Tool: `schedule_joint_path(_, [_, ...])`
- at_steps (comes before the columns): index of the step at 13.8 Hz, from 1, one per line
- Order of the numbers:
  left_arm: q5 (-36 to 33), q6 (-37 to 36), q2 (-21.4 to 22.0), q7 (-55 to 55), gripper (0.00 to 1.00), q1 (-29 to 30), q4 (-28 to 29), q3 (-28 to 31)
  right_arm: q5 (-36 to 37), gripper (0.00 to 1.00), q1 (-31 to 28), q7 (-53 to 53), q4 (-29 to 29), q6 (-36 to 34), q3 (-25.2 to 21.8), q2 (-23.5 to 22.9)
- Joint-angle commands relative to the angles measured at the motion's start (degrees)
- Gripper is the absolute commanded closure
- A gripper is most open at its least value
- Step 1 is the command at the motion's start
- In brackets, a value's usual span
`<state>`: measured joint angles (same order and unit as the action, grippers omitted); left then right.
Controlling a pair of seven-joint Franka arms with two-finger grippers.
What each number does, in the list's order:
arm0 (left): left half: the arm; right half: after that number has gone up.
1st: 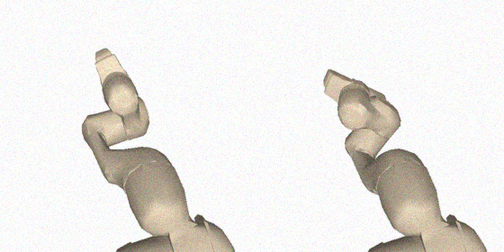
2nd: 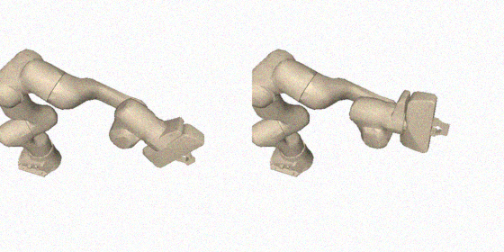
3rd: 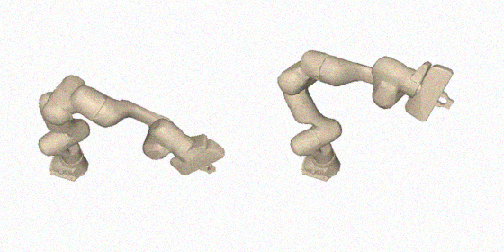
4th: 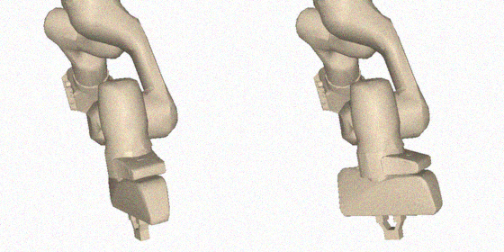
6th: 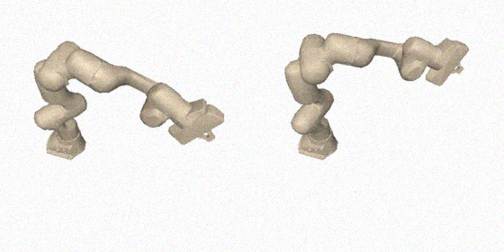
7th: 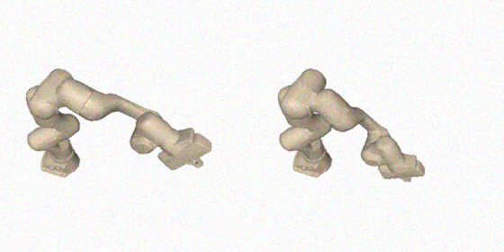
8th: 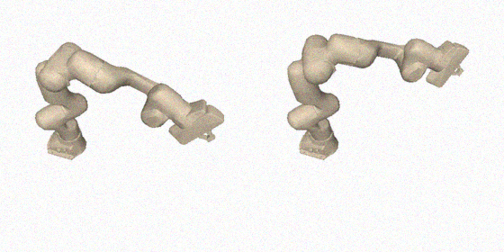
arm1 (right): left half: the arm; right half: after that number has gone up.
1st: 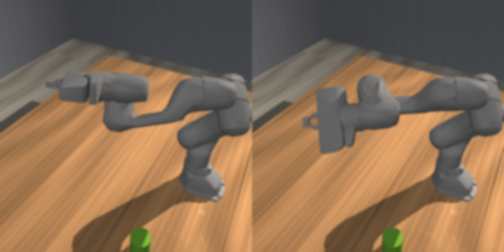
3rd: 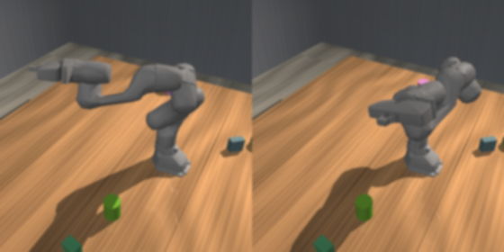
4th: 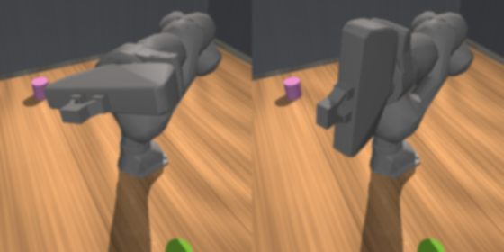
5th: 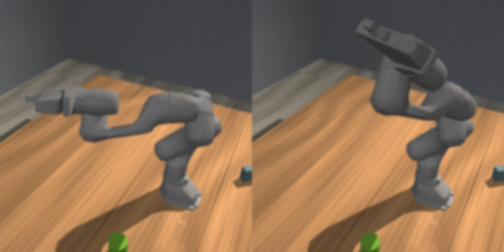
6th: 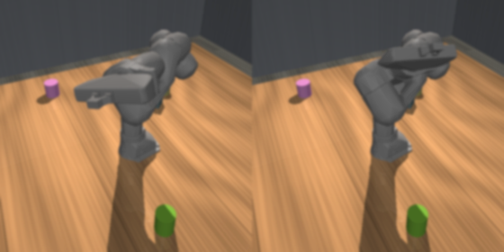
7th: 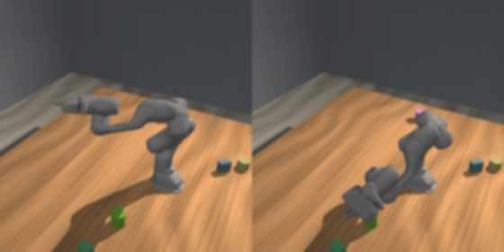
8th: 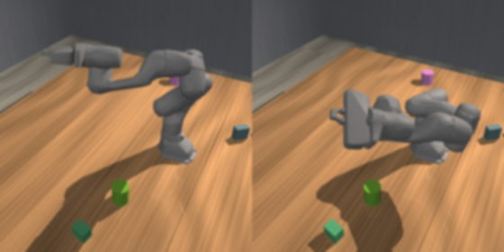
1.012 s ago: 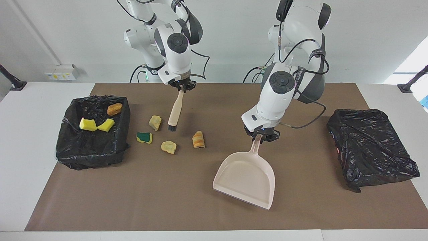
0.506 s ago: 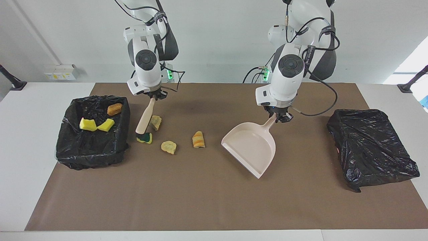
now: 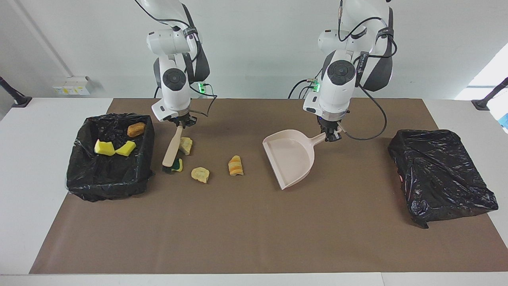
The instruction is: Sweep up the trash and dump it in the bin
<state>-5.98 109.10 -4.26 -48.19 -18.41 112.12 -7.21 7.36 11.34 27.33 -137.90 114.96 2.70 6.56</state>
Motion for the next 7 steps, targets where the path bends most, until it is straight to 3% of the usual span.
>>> schedule_joint_path(1, [-0.96, 4.89, 3.47, -3.39, 1.0, 0.31, 4.78, 0.09, -5.14, 1.0, 3.4, -1.14, 3.24, 0.18, 0.2, -2.6])
schedule_joint_path(7, [-0.87, 7.27, 2.59, -2.88, 1.0, 0.31, 6.88, 0.0, -12.45, 1.0, 11.06, -0.61, 15.54, 0.18, 0.29, -14.62])
